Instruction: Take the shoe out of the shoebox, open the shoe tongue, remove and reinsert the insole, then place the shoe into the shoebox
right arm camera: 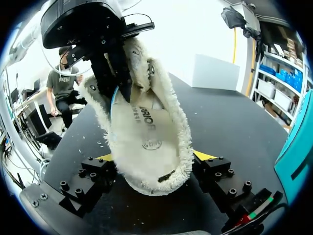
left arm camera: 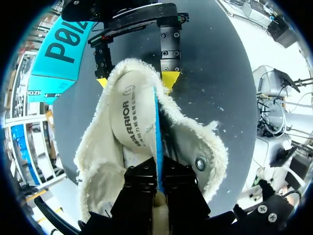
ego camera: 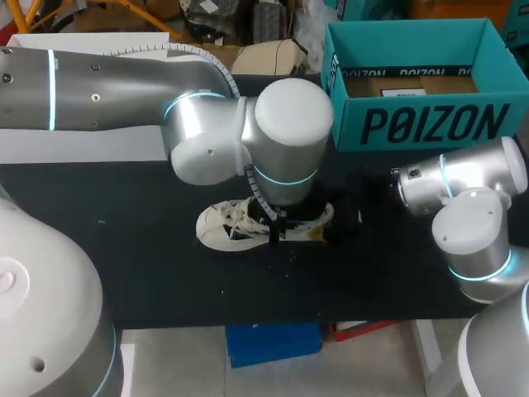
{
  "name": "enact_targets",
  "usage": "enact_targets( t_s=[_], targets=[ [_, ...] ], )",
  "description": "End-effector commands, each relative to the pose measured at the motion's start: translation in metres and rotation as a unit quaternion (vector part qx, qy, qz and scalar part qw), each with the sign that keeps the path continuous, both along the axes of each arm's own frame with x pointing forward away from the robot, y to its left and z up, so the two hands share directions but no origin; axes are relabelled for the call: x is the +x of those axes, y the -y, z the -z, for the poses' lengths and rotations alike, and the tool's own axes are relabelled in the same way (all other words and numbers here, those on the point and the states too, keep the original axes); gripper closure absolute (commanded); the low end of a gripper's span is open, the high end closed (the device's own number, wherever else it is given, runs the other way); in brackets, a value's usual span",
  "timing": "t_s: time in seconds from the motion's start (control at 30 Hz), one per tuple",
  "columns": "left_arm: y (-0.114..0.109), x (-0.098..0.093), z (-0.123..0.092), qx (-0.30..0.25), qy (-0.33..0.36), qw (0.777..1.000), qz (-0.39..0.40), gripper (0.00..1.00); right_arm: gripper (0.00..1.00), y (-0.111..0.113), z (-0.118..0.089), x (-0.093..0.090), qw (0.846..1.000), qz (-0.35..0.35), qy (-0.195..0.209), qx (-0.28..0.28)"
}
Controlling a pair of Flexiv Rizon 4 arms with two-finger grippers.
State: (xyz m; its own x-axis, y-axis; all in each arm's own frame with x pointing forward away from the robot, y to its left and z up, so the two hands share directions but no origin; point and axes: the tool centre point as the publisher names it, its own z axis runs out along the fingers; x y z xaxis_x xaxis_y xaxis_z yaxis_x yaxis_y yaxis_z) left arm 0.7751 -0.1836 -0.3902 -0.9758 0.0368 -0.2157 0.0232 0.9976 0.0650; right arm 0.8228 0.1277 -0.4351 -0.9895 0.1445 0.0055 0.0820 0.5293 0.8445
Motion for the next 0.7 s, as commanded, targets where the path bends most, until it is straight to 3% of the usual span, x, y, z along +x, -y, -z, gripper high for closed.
enact_targets(
  t_s=[0.03, 0.57, 0.7],
  targets=[
    [-0.006, -0.007, -0.007, -0.006, 0.001, 1.000, 0.002, 1.00, 1.00, -0.002, 0.004, 0.005, 1.000, 0.002, 0.000, 0.000],
    [-0.018, 0.008, -0.016, -0.056, 0.020, 0.998, -0.001, 1.00, 1.00, -0.002, 0.004, 0.005, 1.000, 0.002, 0.000, 0.000],
    [-0.013, 0.014, -0.013, -0.075, 0.033, 0.996, 0.028, 1.00, 1.00, -0.002, 0.004, 0.005, 1.000, 0.002, 0.000, 0.000]
  ],
)
